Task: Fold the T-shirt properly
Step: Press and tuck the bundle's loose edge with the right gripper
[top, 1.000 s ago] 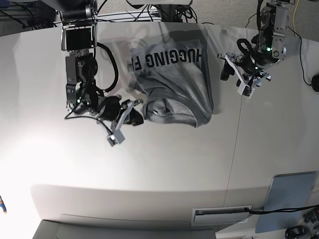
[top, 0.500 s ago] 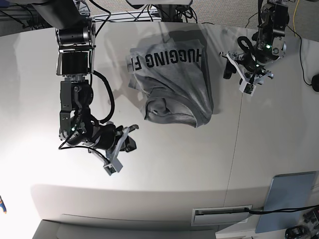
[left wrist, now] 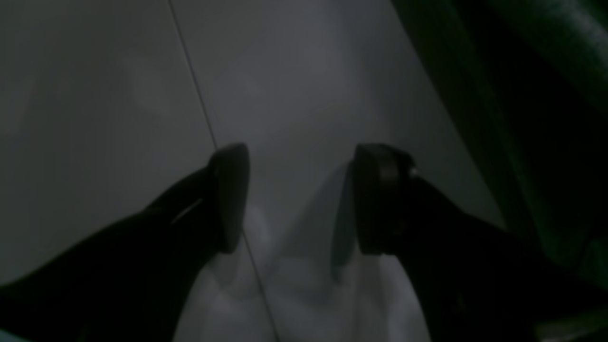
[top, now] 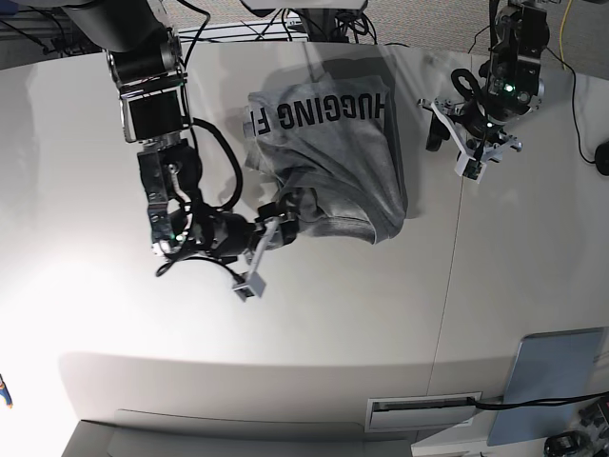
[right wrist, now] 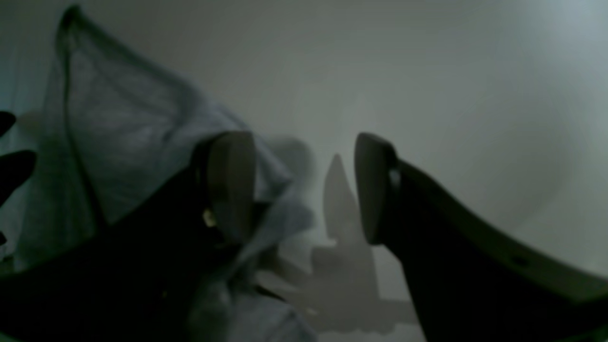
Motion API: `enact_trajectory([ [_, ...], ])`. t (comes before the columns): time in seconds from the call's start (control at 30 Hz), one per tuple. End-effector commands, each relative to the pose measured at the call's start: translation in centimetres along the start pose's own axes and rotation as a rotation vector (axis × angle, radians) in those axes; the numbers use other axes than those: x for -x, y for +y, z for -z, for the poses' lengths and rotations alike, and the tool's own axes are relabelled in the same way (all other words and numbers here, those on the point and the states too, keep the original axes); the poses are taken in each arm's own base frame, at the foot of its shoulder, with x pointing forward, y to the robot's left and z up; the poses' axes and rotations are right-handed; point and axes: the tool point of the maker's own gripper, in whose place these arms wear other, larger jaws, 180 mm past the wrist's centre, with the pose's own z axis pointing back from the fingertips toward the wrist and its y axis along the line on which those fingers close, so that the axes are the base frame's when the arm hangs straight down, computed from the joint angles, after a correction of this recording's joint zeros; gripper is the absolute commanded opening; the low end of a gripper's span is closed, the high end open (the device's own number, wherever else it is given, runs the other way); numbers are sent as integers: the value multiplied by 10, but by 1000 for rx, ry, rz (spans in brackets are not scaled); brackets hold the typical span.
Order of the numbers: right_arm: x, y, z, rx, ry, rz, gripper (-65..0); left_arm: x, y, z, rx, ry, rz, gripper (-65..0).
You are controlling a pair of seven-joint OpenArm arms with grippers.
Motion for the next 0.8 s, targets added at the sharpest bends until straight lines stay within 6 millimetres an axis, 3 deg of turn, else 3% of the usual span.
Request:
enact_trajectory([
  [0.0, -23, 5, -6, -6, -56, -18, -319, -1, 6, -3, -20, 6, 20, -294],
  [0.17, -20, 16, -1, -22, -31, -5, -319, 2, 6, -3, -24, 20, 19, -294],
  [0.33, -13, 12, -1, 1, 6, 13, -340, 2, 7, -3, -25, 26, 19, -294],
  [0.57, -6, 11, -2, 4, 53, 10, -634, 2, 7, -3, -25, 25, 20, -294],
  [0.67, -21, 10, -9, 26, 5, -21, -650, 2, 7, -3, -25, 24, 20, -294],
  [0.77, -56, 6, -27, 99, -99, -96, -650, 2, 7, -3, -25, 25, 20, -294],
])
